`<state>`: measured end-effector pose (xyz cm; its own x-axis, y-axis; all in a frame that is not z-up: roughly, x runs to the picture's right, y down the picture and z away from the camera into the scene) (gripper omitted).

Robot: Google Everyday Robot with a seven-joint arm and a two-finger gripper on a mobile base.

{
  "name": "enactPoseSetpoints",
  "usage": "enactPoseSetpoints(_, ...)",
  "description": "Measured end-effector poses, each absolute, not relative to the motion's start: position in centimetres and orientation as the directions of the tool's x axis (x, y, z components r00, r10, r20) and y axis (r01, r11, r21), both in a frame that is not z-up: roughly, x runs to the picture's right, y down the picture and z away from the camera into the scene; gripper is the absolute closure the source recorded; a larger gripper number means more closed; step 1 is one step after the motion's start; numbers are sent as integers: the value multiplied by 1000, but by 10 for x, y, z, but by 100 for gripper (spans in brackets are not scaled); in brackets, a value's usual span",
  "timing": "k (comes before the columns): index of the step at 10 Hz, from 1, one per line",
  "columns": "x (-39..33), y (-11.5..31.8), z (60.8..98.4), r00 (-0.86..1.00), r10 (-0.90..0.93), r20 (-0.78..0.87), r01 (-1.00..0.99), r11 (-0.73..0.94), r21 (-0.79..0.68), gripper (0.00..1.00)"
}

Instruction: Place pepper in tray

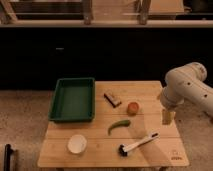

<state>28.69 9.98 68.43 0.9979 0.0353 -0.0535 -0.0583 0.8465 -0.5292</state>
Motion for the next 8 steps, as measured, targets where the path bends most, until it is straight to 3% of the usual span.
enactPoseSetpoints(8,287,100,684,998,35,-53,-58,847,-529,20)
